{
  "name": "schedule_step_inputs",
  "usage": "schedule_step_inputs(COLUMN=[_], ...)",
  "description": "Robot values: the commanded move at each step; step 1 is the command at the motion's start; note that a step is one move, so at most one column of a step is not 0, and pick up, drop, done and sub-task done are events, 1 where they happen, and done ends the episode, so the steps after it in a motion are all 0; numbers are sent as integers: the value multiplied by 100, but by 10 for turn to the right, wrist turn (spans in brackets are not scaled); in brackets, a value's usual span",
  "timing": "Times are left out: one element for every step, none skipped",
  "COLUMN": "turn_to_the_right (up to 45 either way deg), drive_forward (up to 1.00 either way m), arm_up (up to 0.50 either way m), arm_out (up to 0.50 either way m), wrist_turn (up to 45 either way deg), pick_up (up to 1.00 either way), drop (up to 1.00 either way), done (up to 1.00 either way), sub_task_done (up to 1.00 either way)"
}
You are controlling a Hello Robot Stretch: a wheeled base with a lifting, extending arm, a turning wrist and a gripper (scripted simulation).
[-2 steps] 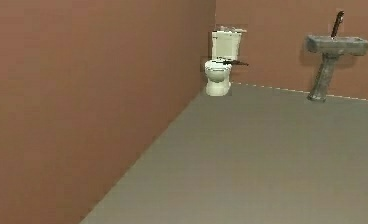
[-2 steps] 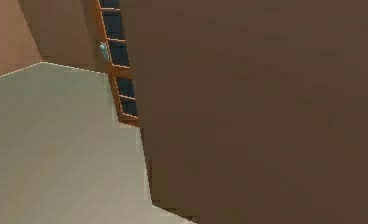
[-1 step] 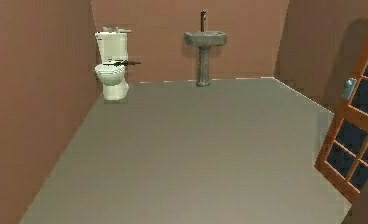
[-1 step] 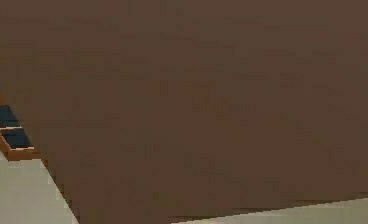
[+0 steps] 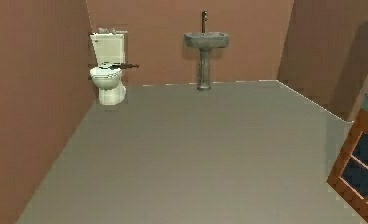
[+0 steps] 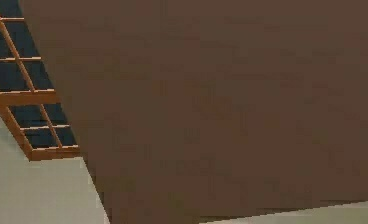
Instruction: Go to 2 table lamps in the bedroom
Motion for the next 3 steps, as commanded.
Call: schedule_step_inputs(turn_to_the_right=[120,0,210], drive_forward=[0,60,0], arm_up=[0,0,0], arm_out=[0,0,0], wrist_turn=[0,0,0], pick_up=[0,0,0], drop=[0,0,0], done=[0,0,0], sub_task_done=[0,0,0])
